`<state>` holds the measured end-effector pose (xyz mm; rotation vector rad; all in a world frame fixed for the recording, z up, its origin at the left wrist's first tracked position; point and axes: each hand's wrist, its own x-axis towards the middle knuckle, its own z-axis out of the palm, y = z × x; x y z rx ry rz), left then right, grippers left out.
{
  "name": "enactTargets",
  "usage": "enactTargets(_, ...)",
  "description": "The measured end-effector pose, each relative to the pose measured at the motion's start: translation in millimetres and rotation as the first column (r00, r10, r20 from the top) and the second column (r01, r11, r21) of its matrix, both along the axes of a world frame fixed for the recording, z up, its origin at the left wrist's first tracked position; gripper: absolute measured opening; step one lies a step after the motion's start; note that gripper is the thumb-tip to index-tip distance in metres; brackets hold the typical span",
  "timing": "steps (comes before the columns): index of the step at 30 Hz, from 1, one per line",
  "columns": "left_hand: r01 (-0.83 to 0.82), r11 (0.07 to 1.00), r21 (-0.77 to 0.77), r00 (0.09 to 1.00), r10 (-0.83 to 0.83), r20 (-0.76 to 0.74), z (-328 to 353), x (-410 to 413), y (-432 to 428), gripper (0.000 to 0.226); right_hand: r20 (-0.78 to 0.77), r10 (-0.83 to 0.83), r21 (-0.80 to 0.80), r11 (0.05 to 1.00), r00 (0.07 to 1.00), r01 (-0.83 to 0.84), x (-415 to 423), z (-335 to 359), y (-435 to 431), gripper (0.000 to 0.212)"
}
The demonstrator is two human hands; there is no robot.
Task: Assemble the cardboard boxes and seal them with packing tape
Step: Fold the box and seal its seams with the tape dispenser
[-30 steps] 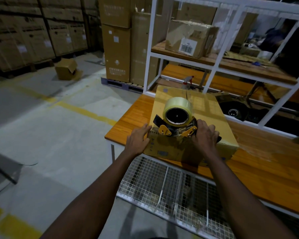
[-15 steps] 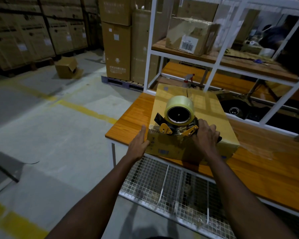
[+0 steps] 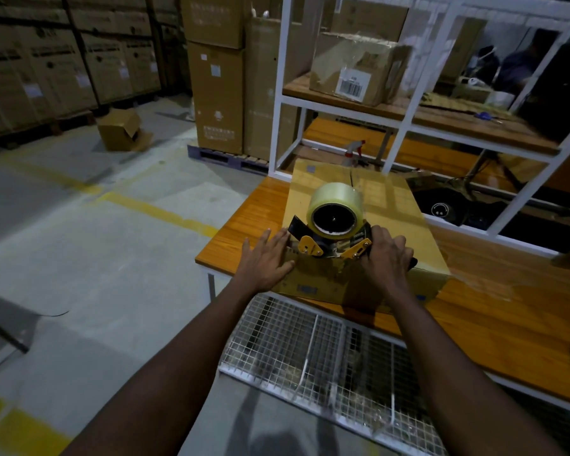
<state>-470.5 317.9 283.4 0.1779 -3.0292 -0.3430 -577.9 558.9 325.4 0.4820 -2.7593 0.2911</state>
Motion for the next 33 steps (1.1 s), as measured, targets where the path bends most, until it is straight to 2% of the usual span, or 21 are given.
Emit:
enactTargets(3, 0.000, 0.997, -0.081, 1.000, 0.000, -0.007, -2, 4, -3, 0.096, -0.020, 0.021, 0.043, 0.999, 1.000, -0.020, -1, 3, 3, 0.033)
enactTargets(14, -0.004, 0.978, -0.207, 1.000, 0.008, 0.019, -2, 0, -6, 0.094, -0.070, 0.102, 0.115, 0.989, 0.992, -0.094, -17, 14, 47, 0.037)
enactTargets(21, -0.094, 0.980, -0.177, 0.994, 0.102, 0.035, 10, -1, 11, 0.097, -0.072, 0.102, 0.149, 0.985, 0.992, -0.090, -33, 15, 90, 0.043)
enactTargets(26, -0.156, 0.972, -0.177, 0.978, 0.177, 0.111, 26, -4, 28, 0.100, -0.070, 0.111, 0.169, 0.981, 0.991, -0.098, -41, 13, 112, 0.041)
enactTargets(29, -0.212, 0.955, -0.205, 0.961, 0.242, 0.132, 36, -9, 48, 0.087, -0.049, 0.106, 0.151, 0.984, 0.993, -0.097, -42, 13, 113, 0.038)
enactTargets(31, -0.169, 0.950, -0.262, 0.970, 0.207, 0.126, 42, -13, 69, 0.078, -0.022, 0.105, 0.142, 0.985, 0.994, -0.101, -42, 13, 112, 0.037)
enactTargets(33, -0.102, 0.950, -0.295, 0.977, 0.151, 0.150, 43, -17, 91, 0.082, 0.000, 0.113, 0.132, 0.985, 0.994, -0.112, -42, 13, 112, 0.038)
